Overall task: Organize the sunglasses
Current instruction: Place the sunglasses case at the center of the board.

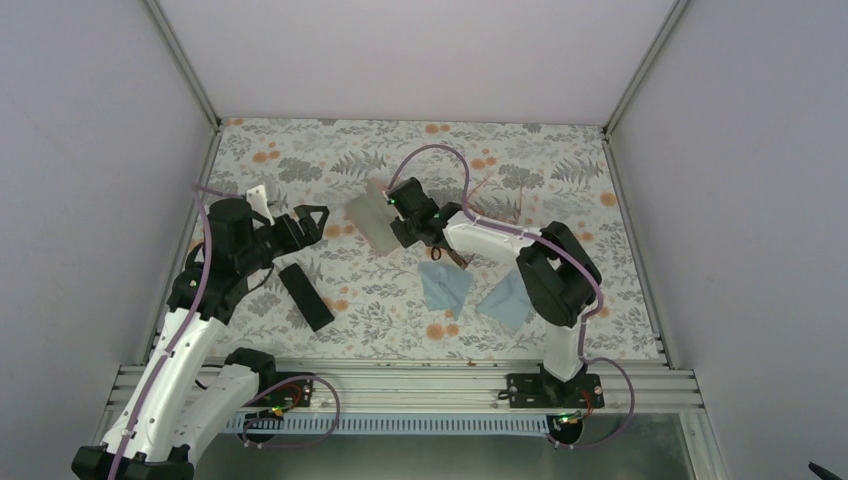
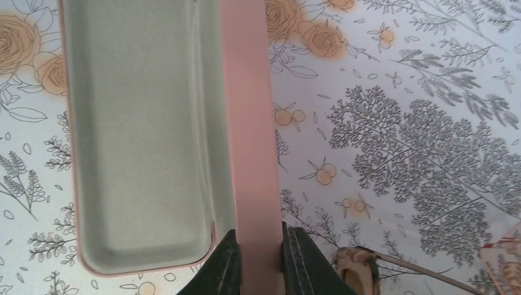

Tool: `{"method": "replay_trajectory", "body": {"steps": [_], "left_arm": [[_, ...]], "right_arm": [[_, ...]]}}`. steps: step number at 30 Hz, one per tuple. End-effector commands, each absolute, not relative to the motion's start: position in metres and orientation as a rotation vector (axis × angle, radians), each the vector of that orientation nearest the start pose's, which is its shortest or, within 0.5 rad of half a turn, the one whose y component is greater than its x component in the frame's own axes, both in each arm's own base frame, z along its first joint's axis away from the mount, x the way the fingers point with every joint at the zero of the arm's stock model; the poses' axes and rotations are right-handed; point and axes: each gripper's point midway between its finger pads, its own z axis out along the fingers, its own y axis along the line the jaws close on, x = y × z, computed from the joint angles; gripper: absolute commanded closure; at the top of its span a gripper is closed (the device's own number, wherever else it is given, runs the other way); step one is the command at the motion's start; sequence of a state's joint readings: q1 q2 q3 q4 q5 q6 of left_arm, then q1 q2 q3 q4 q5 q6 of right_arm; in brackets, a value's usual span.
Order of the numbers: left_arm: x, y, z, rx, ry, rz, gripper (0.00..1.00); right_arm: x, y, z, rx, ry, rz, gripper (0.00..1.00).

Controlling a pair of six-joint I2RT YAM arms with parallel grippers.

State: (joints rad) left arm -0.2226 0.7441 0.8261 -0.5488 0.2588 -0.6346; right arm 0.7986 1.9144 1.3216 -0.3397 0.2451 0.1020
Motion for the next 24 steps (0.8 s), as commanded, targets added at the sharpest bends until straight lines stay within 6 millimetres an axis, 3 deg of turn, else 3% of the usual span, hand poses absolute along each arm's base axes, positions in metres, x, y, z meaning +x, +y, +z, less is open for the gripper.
{"method": "replay_trajectory", "body": {"steps": [1, 9, 11, 16, 20, 24], "left_arm": [[0.263, -0.104, 0.272, -0.242, 2.082, -0.776, 0.0], [0.264, -0.104, 0.271, -0.238, 2.086, -0.777, 0.0], [0.263, -0.104, 0.271, -0.237, 2.086, -0.774, 0.0], [0.262, -0.098, 0.272, -0.254, 2.08, -0.739, 0.0], [0.262, -0.094, 0.271, -0.268, 2.069, -0.719, 0.0], [0.262, -0.095, 0.27, -0.269, 2.07, -0.728, 0.0]], "right_arm": [[0.383, 0.321, 0.094, -0.779, 2.29, -0.015, 0.83], [0.372, 0.339, 0.123, -0.742, 2.274, 0.181, 0.59], [0.373, 0.338, 0.132, -0.69, 2.275, 0.198, 0.52], [0.361, 0.337, 0.154, -0.507, 2.291, 0.219, 0.45], [0.328, 0.365, 0.154, -0.437, 2.316, 0.451, 0.45], [0.301, 0.393, 0.125, -0.448, 2.377, 0.594, 0.45]]}}
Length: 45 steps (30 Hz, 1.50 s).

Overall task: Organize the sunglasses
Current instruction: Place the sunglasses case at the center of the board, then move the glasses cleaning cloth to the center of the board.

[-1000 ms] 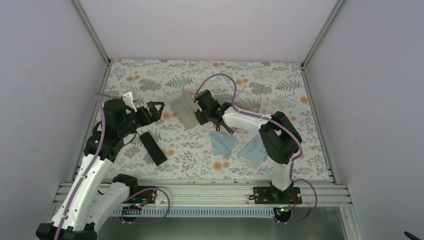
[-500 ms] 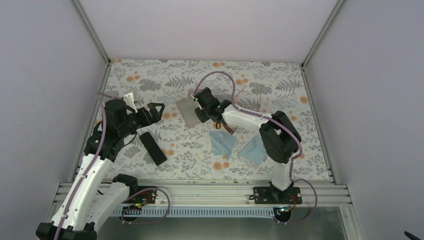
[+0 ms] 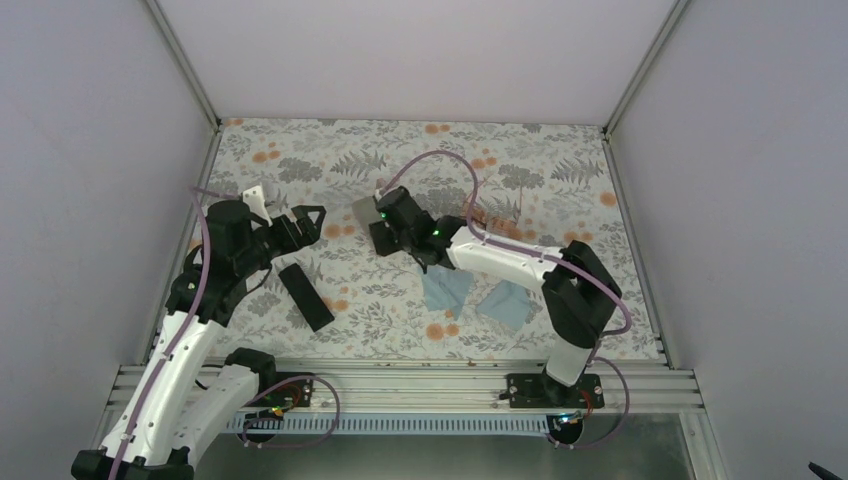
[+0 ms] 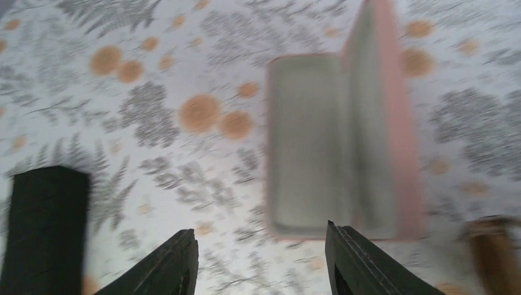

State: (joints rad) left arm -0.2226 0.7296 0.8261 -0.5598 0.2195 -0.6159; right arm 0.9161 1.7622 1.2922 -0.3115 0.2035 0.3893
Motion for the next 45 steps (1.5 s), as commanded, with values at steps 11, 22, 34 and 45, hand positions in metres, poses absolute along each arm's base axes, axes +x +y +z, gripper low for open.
{"method": "replay_trajectory", "body": {"steps": [11, 22, 34, 45], "left_arm": [[0.26, -0.099, 0.26, -0.266, 2.093, -0.755, 0.0], [0.258, -0.101, 0.256, -0.261, 2.107, -0.762, 0.0], [0.261, -0.105, 0.246, -0.258, 2.123, -0.787, 0.0], [0.263, -0.113, 0.234, -0.233, 2.151, -0.824, 0.0]], "right_arm": [[0.294, 0.437, 0.054, -0.438, 2.548, 0.741, 0.7], [0.334, 0.379, 0.011, -0.185, 2.591, 0.387, 0.65], [0.349, 0.345, 0.016, -0.11, 2.584, 0.309, 0.62], [0.317, 0.311, 0.064, -0.129, 2.558, 0.295, 0.56]]}}
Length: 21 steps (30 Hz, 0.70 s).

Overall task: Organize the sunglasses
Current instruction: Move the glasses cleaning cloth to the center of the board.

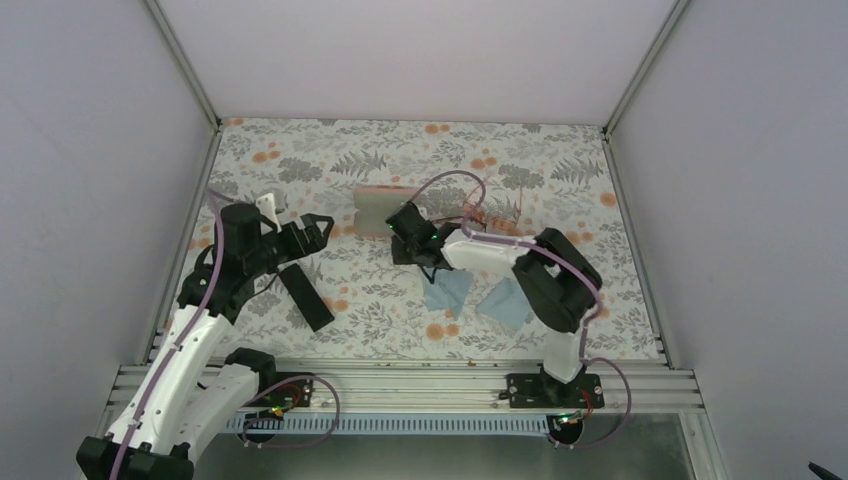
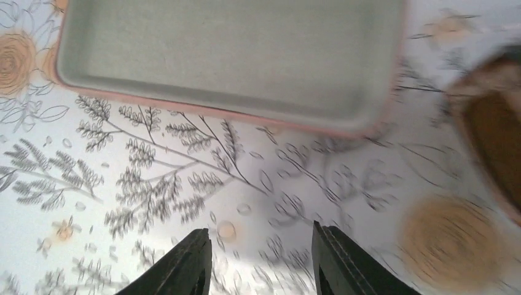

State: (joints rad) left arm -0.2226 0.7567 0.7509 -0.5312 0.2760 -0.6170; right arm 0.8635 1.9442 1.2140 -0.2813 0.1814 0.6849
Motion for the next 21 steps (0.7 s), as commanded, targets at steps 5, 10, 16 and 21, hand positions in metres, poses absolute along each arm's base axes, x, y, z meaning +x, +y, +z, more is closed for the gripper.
{"method": "replay_trajectory", "body": {"steps": [5, 10, 16, 21], "left_arm": [[0.261, -0.121, 0.227, -0.217, 2.157, -0.885, 0.0], [0.26, -0.123, 0.22, -0.224, 2.163, -0.909, 0.01], [0.259, -0.126, 0.216, -0.232, 2.165, -0.934, 0.02], [0.259, -0.125, 0.216, -0.232, 2.169, -0.923, 0.02]], "right_arm": [[0.283, 0.283, 0.061, -0.197, 2.638, 0.192, 0.66], [0.241, 0.289, 0.047, -0.364, 2.733, 0.147, 0.68], [0.237, 0.279, 0.027, -0.311, 2.759, 0.005, 0.71], [0.236, 0.27, 0.02, -0.265, 2.776, -0.063, 0.71]]}}
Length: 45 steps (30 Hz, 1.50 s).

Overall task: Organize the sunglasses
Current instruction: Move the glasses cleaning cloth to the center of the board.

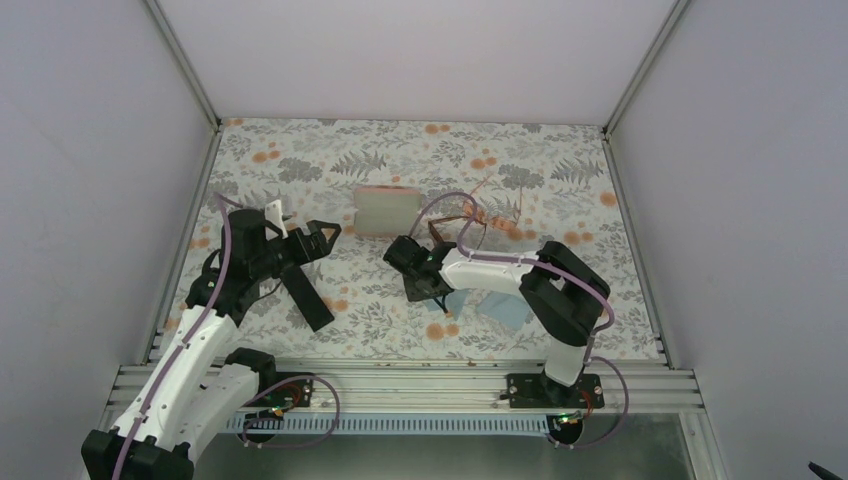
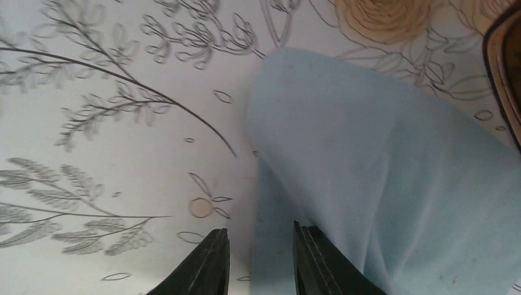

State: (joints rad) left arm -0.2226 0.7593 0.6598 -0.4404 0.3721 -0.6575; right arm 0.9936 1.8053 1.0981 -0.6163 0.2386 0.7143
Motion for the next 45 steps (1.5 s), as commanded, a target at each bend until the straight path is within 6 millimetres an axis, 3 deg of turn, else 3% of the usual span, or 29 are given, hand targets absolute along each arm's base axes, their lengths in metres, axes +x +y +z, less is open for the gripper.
{"method": "replay_trajectory", "body": {"steps": [1, 4, 8, 10, 13, 17, 22, 27, 31, 32, 33, 37, 42, 45], "left_arm": [[0.258, -0.124, 0.215, -0.233, 2.171, -0.921, 0.02], [0.258, -0.124, 0.215, -0.235, 2.168, -0.92, 0.02], [0.258, -0.124, 0.215, -0.237, 2.168, -0.924, 0.02], [0.258, -0.124, 0.216, -0.233, 2.165, -0.921, 0.02], [0.257, -0.123, 0.217, -0.232, 2.162, -0.919, 0.01], [0.257, -0.123, 0.217, -0.232, 2.162, -0.918, 0.01], [0.256, -0.123, 0.218, -0.231, 2.162, -0.915, 0.01], [0.256, -0.123, 0.215, -0.237, 2.166, -0.914, 0.02], [0.257, -0.123, 0.215, -0.237, 2.166, -0.918, 0.01], [0.258, -0.124, 0.215, -0.237, 2.166, -0.919, 0.01], [0.259, -0.124, 0.215, -0.237, 2.169, -0.921, 0.01], [0.259, -0.128, 0.209, -0.226, 2.187, -0.942, 0.01], [0.257, -0.136, 0.2, -0.207, 2.202, -0.99, 0.04], [0.256, -0.145, 0.192, -0.198, 2.219, -1.033, 0.13]], "right_arm": [[0.234, 0.267, 0.017, -0.259, 2.783, -0.08, 0.71], [0.228, 0.265, 0.007, -0.267, 2.812, -0.074, 0.73], [0.224, 0.262, -0.003, -0.274, 2.84, -0.093, 0.87], [0.224, 0.26, -0.002, -0.264, 2.839, -0.102, 0.95], [0.226, 0.268, 0.007, -0.268, 2.823, -0.035, 0.96], [0.224, 0.3, 0.024, -0.33, 2.814, 0.198, 0.96], [0.202, 0.35, 0.047, -0.41, 2.834, 0.614, 0.96], [0.196, 0.379, 0.05, -0.413, 2.823, 0.778, 0.96], [0.183, 0.41, 0.059, -0.524, 2.792, 0.977, 0.96], [0.179, 0.417, 0.064, -0.572, 2.774, 1.048, 0.94], [0.176, 0.42, 0.068, -0.599, 2.759, 1.089, 0.85], [0.189, 0.405, 0.084, -0.536, 2.688, 1.009, 0.57], [0.202, 0.353, 0.08, -0.375, 2.702, 0.711, 0.6], [0.191, 0.323, 0.057, -0.348, 2.772, 0.57, 0.66]]}}
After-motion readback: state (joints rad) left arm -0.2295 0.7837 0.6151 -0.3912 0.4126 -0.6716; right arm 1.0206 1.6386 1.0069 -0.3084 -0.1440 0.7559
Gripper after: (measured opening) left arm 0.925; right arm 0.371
